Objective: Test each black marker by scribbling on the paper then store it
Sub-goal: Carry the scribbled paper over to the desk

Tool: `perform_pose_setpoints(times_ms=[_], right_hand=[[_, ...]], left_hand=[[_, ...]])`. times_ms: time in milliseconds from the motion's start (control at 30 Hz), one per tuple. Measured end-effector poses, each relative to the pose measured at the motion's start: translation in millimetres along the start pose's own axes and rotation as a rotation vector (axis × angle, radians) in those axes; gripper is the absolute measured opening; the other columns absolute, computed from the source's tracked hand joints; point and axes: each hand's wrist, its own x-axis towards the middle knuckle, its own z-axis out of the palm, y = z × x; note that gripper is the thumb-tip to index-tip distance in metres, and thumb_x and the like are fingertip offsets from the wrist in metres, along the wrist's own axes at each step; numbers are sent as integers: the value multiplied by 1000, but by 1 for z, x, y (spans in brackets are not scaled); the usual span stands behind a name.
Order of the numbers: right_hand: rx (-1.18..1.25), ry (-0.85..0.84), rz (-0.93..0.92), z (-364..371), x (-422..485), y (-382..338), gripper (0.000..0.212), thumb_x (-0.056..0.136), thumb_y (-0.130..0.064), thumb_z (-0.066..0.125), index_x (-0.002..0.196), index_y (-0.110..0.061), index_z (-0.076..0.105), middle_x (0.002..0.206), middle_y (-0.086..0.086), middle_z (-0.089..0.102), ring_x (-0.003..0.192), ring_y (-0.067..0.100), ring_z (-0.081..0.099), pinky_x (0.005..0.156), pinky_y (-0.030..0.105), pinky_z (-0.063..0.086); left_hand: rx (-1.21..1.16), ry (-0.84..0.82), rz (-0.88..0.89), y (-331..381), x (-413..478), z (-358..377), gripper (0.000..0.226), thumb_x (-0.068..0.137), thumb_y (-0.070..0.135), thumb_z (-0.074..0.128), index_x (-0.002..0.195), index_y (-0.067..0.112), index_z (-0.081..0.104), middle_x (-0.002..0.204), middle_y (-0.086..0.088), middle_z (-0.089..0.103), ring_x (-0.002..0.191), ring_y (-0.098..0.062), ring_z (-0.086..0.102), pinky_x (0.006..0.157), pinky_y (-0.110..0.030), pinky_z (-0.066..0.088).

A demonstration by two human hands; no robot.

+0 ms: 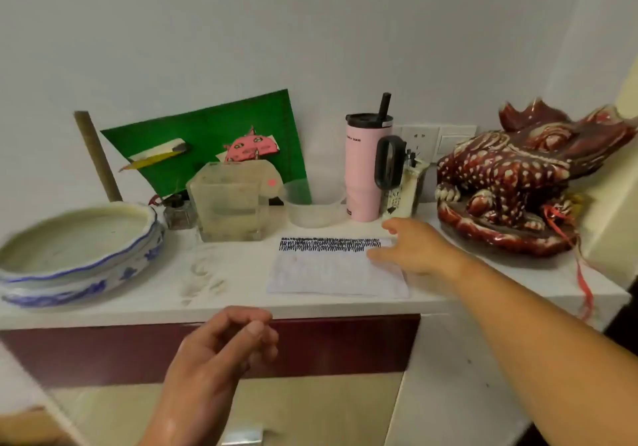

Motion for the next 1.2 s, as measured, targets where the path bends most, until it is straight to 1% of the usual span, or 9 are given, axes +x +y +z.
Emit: perform_pose_setpoints(times_ms=[67, 200, 333, 467, 633, 767, 967, 1100, 1200], right_hand=[[-34, -101, 31, 1, 8, -2, 95, 79, -61, 75, 152, -11, 42, 153, 8, 49, 137, 26, 49, 109, 30, 40], [-66, -124, 38, 2, 15, -3, 77, 73, -60, 81, 124, -4, 67, 128, 14, 68, 116, 31, 62, 99, 37, 50], [-5, -89, 12, 1, 18, 3, 62, 69, -53, 87, 114, -12, 72, 101, -2, 65, 92, 19, 59, 77, 26, 45], [102, -58, -16, 5, 17, 10, 47, 67, -46, 91, 101, -18, 75, 78, -14, 60, 79, 15, 60, 71, 25, 43], [176, 84, -60, 12, -5, 22, 22, 72, -33, 88, 87, -19, 79, 83, -4, 71, 85, 18, 65, 64, 23, 39], [376, 200, -26, 1, -50, 41, 8, 76, -28, 82, 82, -25, 79, 82, -5, 76, 81, 18, 70, 64, 26, 48], [726, 224, 34, 0, -148, 75, 13, 83, -28, 81, 90, -36, 73, 82, -13, 79, 72, 6, 75, 64, 30, 57], [934, 267, 219, 36, -224, 82, 14, 89, -18, 76, 94, -30, 73, 90, 0, 81, 81, 19, 78, 74, 39, 60], [1020, 329, 459, 79, -283, 75, 13, 90, -14, 73, 100, -22, 72, 93, 5, 81, 85, 25, 78, 73, 39, 60]], left_hand=[[47, -33, -9, 0, 5, 3, 39, 65, 35, 83, 93, 9, 74, 78, -14, 70, 72, -24, 67, 76, -40, 49], [36, -53, -32, 0, 4, 8, 34, 70, 34, 80, 93, 10, 74, 78, -11, 68, 72, -22, 64, 71, -29, 53], [35, -37, -35, 1, 0, 20, 30, 70, 31, 79, 91, 12, 74, 78, -12, 67, 69, -21, 62, 65, -24, 54], [27, 4, -44, -3, -6, 33, 29, 70, 32, 75, 91, 12, 75, 79, -13, 67, 67, -20, 61, 63, -24, 53], [33, 36, -58, -12, -22, 46, 31, 69, 31, 76, 91, 10, 74, 78, -13, 67, 68, -20, 61, 63, -25, 53], [67, 25, -99, -20, -34, 43, 29, 75, 30, 73, 95, 10, 73, 80, -13, 67, 72, -23, 63, 66, -28, 55], [82, -63, -168, -35, -33, 27, 22, 84, 24, 68, 100, 8, 71, 82, -12, 68, 73, -24, 66, 67, -27, 57], [68, -200, -250, -47, -26, 17, 19, 85, 24, 67, 98, 11, 72, 83, -12, 69, 73, -23, 66, 69, -28, 57], [86, -343, -334, -63, -24, 8, 16, 85, 24, 64, 95, 14, 72, 82, -11, 69, 73, -22, 65, 68, -27, 56]])
